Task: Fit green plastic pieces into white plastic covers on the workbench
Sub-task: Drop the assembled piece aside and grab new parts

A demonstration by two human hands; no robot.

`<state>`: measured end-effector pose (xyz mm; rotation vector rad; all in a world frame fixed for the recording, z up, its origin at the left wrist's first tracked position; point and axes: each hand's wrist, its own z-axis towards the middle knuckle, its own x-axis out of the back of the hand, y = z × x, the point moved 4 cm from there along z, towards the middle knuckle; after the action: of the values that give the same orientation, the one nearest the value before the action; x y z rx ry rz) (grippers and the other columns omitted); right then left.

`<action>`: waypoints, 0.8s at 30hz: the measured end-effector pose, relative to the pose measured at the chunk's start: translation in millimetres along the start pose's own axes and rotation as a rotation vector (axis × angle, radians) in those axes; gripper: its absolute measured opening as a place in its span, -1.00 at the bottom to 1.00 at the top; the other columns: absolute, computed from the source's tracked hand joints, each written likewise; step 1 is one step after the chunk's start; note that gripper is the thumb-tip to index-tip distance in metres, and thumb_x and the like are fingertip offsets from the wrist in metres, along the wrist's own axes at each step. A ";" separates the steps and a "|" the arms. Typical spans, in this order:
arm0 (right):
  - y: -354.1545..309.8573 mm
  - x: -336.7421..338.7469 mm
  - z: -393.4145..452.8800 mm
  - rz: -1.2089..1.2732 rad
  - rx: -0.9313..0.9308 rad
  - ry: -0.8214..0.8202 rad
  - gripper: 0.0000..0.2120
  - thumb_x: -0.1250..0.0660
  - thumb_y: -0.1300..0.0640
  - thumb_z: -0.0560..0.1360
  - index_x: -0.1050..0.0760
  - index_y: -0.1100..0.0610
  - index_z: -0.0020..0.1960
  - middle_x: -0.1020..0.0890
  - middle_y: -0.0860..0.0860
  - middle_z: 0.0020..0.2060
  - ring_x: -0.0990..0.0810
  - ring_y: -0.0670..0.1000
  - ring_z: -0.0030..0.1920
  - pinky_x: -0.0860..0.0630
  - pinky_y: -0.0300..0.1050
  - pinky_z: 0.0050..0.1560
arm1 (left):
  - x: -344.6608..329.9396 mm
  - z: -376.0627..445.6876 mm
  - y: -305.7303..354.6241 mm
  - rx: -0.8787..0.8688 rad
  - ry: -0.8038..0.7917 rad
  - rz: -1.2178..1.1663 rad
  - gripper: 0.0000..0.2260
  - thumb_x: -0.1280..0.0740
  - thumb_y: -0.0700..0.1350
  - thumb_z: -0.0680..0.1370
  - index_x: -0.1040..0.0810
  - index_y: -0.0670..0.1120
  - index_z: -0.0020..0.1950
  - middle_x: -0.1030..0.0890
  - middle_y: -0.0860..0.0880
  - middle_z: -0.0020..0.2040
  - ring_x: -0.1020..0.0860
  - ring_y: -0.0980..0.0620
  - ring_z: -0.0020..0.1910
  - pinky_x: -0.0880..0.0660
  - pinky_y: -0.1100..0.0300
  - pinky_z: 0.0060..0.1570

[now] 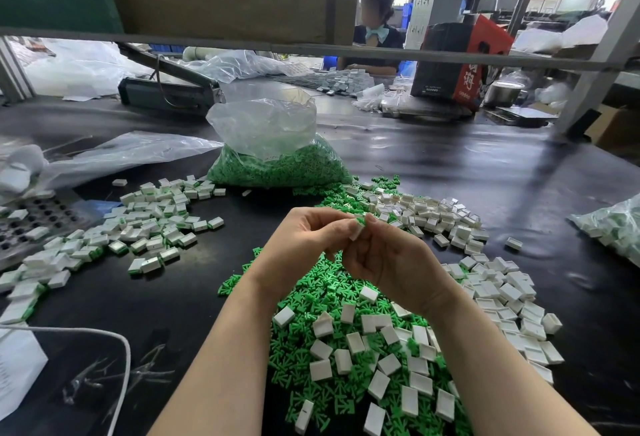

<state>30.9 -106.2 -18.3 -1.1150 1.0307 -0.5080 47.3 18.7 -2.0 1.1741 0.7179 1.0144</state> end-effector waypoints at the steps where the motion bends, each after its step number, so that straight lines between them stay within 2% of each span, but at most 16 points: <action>1: 0.0 -0.2 0.1 -0.007 -0.001 -0.002 -0.61 -0.11 -0.04 0.58 -0.67 0.09 -0.13 -0.64 0.10 -0.20 -0.53 -0.06 -0.31 -0.50 -0.26 -0.22 | 0.2 -0.5 0.3 0.000 -0.004 -0.003 -0.88 -0.37 -0.08 0.48 -0.70 -0.04 -0.18 -0.58 0.01 -0.31 -0.44 0.13 -0.33 -0.40 0.30 -0.31; 5: 1.2 2.1 1.0 0.000 -0.009 -0.006 -0.60 -0.15 -0.07 0.56 -0.64 0.18 -0.07 -0.58 0.21 -0.16 -0.52 -0.02 -0.34 -0.48 -0.24 -0.27 | 0.6 -1.1 0.5 0.017 0.004 -0.024 -0.90 -0.39 -0.08 0.46 -0.71 -0.05 -0.15 -0.61 0.06 -0.31 -0.48 0.19 -0.36 -0.38 0.34 -0.34; 9: 2.7 5.2 1.1 -0.025 -0.009 0.022 -0.59 -0.14 -0.06 0.58 -0.64 0.19 -0.10 -0.58 0.18 -0.22 -0.50 -0.03 -0.39 -0.45 -0.25 -0.34 | 1.8 -1.1 -0.6 0.043 0.020 -0.017 -0.90 -0.41 -0.07 0.43 -0.69 -0.04 -0.12 -0.64 0.08 -0.30 -0.51 0.20 -0.34 -0.37 0.36 -0.36; 13: 1.6 13.0 1.1 -0.339 0.007 0.172 -0.57 -0.10 -0.08 0.61 -0.56 0.24 -0.09 -0.53 0.13 -0.41 -0.39 0.00 -0.46 -0.25 -0.23 -0.47 | 15.2 -0.2 -6.6 0.104 0.123 0.025 -0.93 -0.42 -0.11 0.51 -0.70 -0.02 -0.13 -0.70 -0.04 -0.18 -0.60 0.12 -0.23 -0.47 0.31 -0.29; 15: -1.4 18.7 0.1 -0.516 0.032 0.277 -0.60 -0.09 0.01 0.66 -0.55 0.24 -0.11 -0.51 0.12 -0.44 -0.37 -0.03 -0.47 -0.26 -0.26 -0.47 | 30.3 -1.7 -13.5 0.190 0.218 -0.003 -0.93 -0.41 -0.11 0.52 -0.69 -0.04 -0.11 -0.72 -0.07 -0.11 -0.66 0.06 -0.19 -0.52 0.29 -0.29; 17: -5.3 23.9 -1.5 -0.631 0.067 0.364 -0.65 -0.12 0.09 0.67 -0.55 0.24 -0.13 -0.51 0.12 -0.44 -0.38 0.03 -0.45 -0.31 -0.20 -0.41 | 50.4 -6.1 -22.4 0.273 0.373 0.032 -0.94 -0.45 -0.12 0.49 -0.66 -0.08 -0.07 -0.72 -0.05 -0.16 -0.67 0.05 -0.24 -0.52 0.27 -0.34; 20: -12.1 34.4 -4.7 -0.769 0.108 0.495 -0.75 -0.20 0.15 0.64 -0.55 0.20 -0.14 -0.55 0.08 -0.44 -0.42 0.09 -0.37 -0.37 -0.01 -0.27 | 86.2 -18.0 -34.7 0.355 0.671 0.285 -0.92 -0.51 -0.12 0.44 -0.62 -0.05 -0.17 -0.69 -0.03 -0.26 -0.64 -0.01 -0.24 -0.54 0.11 -0.21; 22: -15.8 44.8 -7.0 -0.903 0.103 0.581 -0.81 -0.25 0.15 0.61 -0.55 0.15 -0.14 -0.57 0.04 -0.43 -0.47 0.04 -0.39 -0.43 -0.06 -0.30 | 104.3 -27.0 -37.9 0.420 0.822 0.503 -0.89 -0.51 -0.08 0.42 -0.61 -0.04 -0.22 -0.67 -0.04 -0.22 -0.63 -0.10 -0.16 -0.56 0.04 -0.12; 24: -17.9 54.5 -8.8 -1.052 0.067 0.634 -0.87 -0.29 0.14 0.59 -0.54 0.10 -0.14 -0.61 0.02 -0.37 -0.51 0.00 -0.39 -0.46 -0.09 -0.33 | 114.7 -35.5 -36.7 0.507 0.920 0.723 -0.89 -0.48 -0.04 0.43 -0.61 -0.04 -0.21 -0.66 -0.04 -0.15 -0.60 -0.14 -0.12 -0.49 0.10 -0.16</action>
<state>51.4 -160.0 -25.4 -1.4264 0.8633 -1.8074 71.3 135.6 -41.1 1.4231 1.3671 2.1324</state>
